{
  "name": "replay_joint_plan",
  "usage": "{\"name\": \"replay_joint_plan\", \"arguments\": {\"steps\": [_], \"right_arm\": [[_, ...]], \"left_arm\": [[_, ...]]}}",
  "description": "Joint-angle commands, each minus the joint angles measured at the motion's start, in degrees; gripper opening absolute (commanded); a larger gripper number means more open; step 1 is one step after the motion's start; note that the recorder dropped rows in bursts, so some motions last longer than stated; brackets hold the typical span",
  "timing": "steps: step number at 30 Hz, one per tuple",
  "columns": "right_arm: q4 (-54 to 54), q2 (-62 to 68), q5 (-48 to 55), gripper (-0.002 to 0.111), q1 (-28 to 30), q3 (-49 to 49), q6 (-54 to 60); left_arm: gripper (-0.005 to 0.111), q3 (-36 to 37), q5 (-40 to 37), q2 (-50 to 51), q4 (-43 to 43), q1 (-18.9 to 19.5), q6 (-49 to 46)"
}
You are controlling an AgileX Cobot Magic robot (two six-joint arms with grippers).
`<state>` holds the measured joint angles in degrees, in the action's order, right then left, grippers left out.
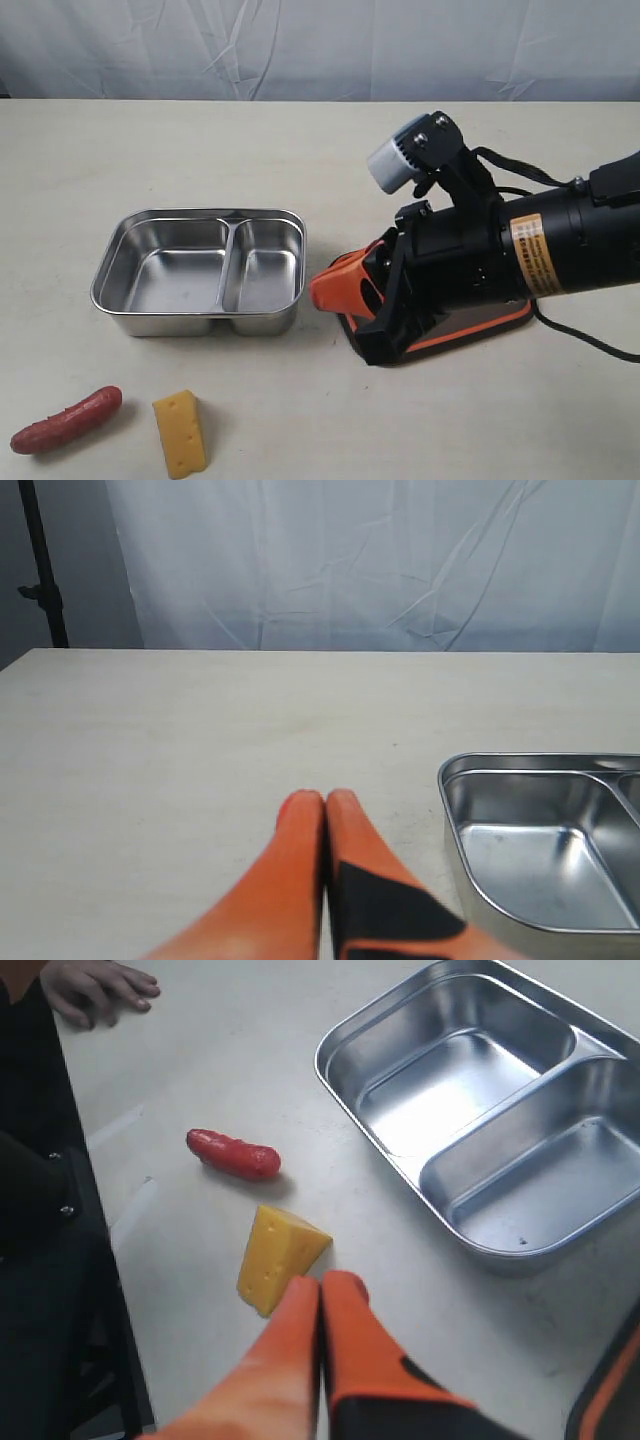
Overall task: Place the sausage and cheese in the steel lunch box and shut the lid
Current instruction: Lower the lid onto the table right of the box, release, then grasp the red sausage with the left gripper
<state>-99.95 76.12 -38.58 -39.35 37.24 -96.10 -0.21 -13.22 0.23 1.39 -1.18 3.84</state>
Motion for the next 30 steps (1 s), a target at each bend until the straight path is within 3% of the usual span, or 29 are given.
{"name": "replay_joint_plan", "arguments": {"steps": [1,4,7,9,15,17,19,21,26,28,30], "right_arm": [[0.0,-0.38,0.37,0.001,-0.09,0.27,0.17],[0.0,-0.38,0.76,0.001,-0.09,0.27,0.17],[0.0,-0.38,0.9,0.001,-0.09,0.27,0.27],[0.0,-0.38,1.02,0.001,-0.09,0.27,0.62],[0.0,-0.38,2.71,0.001,-0.09,0.27,0.62],[0.0,-0.38,3.32,0.001,-0.09,0.27,0.62],[0.0,-0.38,5.03,0.001,-0.09,0.27,0.62],[0.0,-0.38,6.91,0.001,-0.09,0.27,0.62],[0.0,-0.38,11.63,0.001,-0.09,0.27,-0.1],[0.0,-0.38,12.31,0.001,-0.09,0.27,-0.1],[0.0,-0.38,12.45,0.001,-0.09,0.27,-0.1]], "left_arm": [[0.0,0.21,0.32,-0.23,0.53,-0.36,-0.13],[0.0,0.21,1.18,-0.23,12.94,-0.36,-2.04],[0.0,0.21,7.2,-0.23,10.5,-0.36,2.81],[0.0,0.21,15.11,-0.23,5.3,-0.36,4.64],[0.0,0.21,46.87,-0.23,3.6,-0.36,10.84],[0.0,0.21,50.51,-0.23,2.27,-0.36,14.67],[0.0,-3.51,42.98,-0.23,-0.52,-0.36,18.06],[0.0,-10.39,28.67,1.92,-0.03,-0.36,17.84],[0.0,-29.4,0.88,20.06,8.92,-0.61,15.56],[0.0,-37.16,-11.33,29.9,7.05,-1.13,6.37],[0.0,-43.79,-23.02,38.76,1.09,-1.75,-8.56]]}}
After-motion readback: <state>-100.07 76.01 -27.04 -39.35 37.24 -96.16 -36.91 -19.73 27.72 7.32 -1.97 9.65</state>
